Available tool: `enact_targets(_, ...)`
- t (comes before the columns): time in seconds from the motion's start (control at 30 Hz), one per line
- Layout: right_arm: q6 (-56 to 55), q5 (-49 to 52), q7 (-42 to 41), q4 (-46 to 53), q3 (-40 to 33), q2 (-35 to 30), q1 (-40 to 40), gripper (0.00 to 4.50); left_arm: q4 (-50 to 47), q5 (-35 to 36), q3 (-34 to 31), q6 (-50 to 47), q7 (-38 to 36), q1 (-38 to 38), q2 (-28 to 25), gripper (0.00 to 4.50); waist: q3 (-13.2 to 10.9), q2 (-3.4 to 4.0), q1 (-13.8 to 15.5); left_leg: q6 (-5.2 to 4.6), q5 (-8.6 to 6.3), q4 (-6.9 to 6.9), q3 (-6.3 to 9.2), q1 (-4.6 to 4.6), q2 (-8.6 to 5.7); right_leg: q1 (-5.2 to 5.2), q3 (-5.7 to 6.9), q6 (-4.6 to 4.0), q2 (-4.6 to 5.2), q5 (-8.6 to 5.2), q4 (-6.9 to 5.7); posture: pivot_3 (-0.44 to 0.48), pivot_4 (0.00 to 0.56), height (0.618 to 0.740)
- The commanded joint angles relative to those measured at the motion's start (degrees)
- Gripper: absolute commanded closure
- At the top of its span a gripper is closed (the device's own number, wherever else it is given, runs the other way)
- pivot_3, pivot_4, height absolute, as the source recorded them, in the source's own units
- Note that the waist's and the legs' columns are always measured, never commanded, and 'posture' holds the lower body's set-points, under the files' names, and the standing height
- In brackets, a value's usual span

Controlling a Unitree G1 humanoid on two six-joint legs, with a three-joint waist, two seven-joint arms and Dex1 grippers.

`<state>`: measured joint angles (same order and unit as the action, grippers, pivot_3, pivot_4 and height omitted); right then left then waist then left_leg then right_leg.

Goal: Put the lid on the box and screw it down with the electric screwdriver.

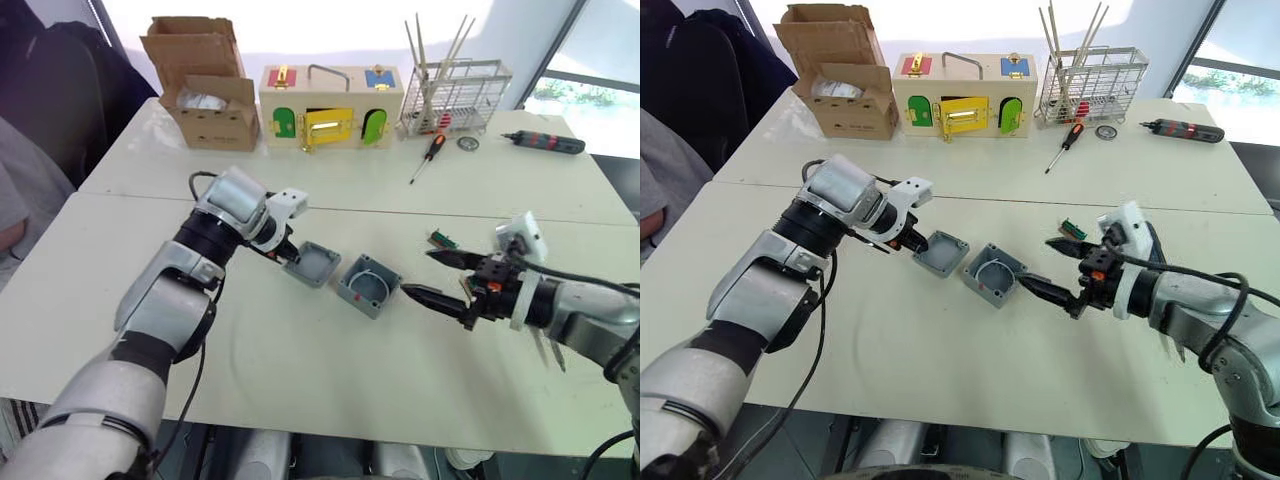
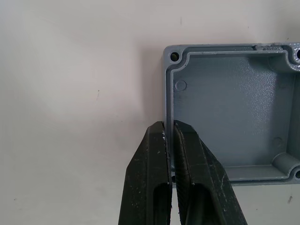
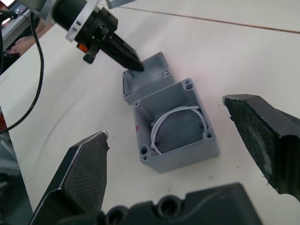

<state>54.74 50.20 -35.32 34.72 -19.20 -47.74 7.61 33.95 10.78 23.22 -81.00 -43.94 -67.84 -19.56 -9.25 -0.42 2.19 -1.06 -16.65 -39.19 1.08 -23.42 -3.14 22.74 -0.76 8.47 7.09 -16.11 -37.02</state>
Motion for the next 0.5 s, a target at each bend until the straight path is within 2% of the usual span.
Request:
enact_targets(0.03, -0.11, 6.91, 4.78, -2.24, -5.05, 3.01, 7.21, 0.0, -3.61, 0.11, -9.93, 14.95, 4.28, 1.81, -1.75, 4.44, -0.06, -0.1, -0.15, 0.07, 0.04, 0.01, 0.0, -0.02, 0.01, 0.06, 0.0, 0.0, 0.02, 0.0, 0.0, 0.0, 0.15, 0.735)
enact_targets(0.13, -0.8, 9.84, 12.17, -5.84, -3.27, 10.62, 14.51, 0.0, -6.89, 3.57, -21.99, 27.24, 8.53, 3.26, -1.44, 4.44, -0.19, -0.31, -0.6, 0.4, 0.23, 0.08, 0.04, -0.3, 0.11, 0.49, 0.02, 0.0, 0.0, 0.0, -0.08, 0.0, 0.15, 0.735)
enact_targets(0.27, -2.47, 7.44, 17.1, -11.31, 2.68, 19.52, 23.21, 0.0, -15.89, 9.98, -32.34, 36.7, 8.78, 8.06, 0.5, 4.44, -0.15, -0.25, -1.71, 0.58, 0.33, 0.11, 0.12, -1.13, 0.06, 1.41, 0.06, -0.01, 0.04, 0.01, -0.31, 0.0, 0.15, 0.735)
enact_targets(0.5, -4.95, 1.63, 18.42, -21.42, 9.12, 25.78, 34.11, 0.0, -26.87, 7.94, -30.85, 47.28, 13.49, 15.6, 4.02, 4.44, -0.14, -0.24, -1.96, 0.56, 0.35, -0.02, 0.08, -1.11, -0.11, 1.33, 0.11, -0.01, 0.13, 0.02, -0.36, 0.0, 0.15, 0.735)
